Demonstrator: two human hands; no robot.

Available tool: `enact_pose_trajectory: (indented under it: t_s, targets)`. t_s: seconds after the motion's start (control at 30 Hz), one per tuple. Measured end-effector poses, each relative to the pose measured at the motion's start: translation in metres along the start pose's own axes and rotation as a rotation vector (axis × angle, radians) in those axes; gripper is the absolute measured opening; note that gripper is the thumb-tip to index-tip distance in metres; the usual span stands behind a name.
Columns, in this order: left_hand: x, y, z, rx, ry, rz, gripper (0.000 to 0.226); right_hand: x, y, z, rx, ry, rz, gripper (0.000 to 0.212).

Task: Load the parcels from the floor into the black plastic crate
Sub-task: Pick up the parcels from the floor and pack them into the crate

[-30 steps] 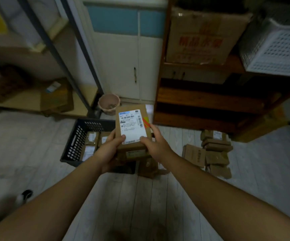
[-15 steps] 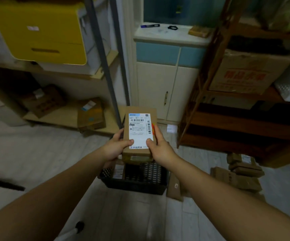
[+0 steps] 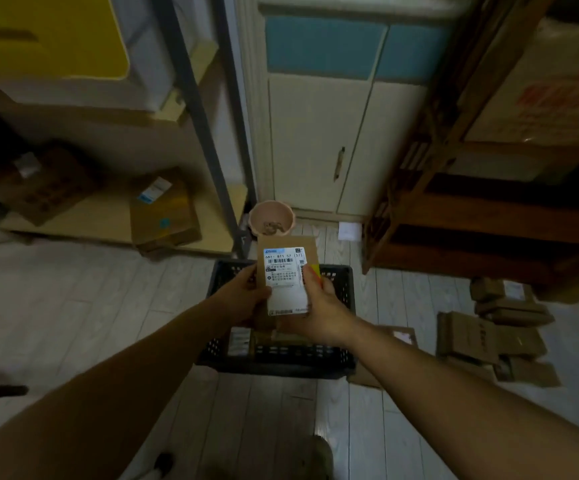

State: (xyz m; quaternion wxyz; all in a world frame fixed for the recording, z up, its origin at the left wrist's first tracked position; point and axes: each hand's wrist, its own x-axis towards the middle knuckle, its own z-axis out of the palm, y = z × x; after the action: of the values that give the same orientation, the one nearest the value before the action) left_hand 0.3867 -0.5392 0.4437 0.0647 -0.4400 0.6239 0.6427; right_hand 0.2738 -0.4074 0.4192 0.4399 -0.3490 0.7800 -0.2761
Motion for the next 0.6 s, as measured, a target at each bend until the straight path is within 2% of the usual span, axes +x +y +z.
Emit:
enact_pose_trajectory:
  t_s: [0.07, 0.17, 0.5, 0.6]
  targets:
    - [0.036, -0.024, -0.003, -0.001, -0.002, -0.027, 0.048, 0.026, 0.023, 0.017, 0.020, -0.006, -0.002, 0.113]
    - [0.098, -0.069, -0.009, 0.081, -0.022, -0.047, 0.045, 0.069, 0.067, 0.048, -0.109, 0.002, 0.006, 0.116]
    - [0.279, -0.259, 0.003, 0.174, -0.056, -0.104, 0.036, 0.221, 0.238, 0.168, -0.100, -0.042, 0.021, 0.118]
    - [0.321, -0.303, 0.006, 0.175, -0.086, -0.117, 0.032, 0.258, 0.279, 0.195, -0.089, -0.066, 0.007, 0.101]
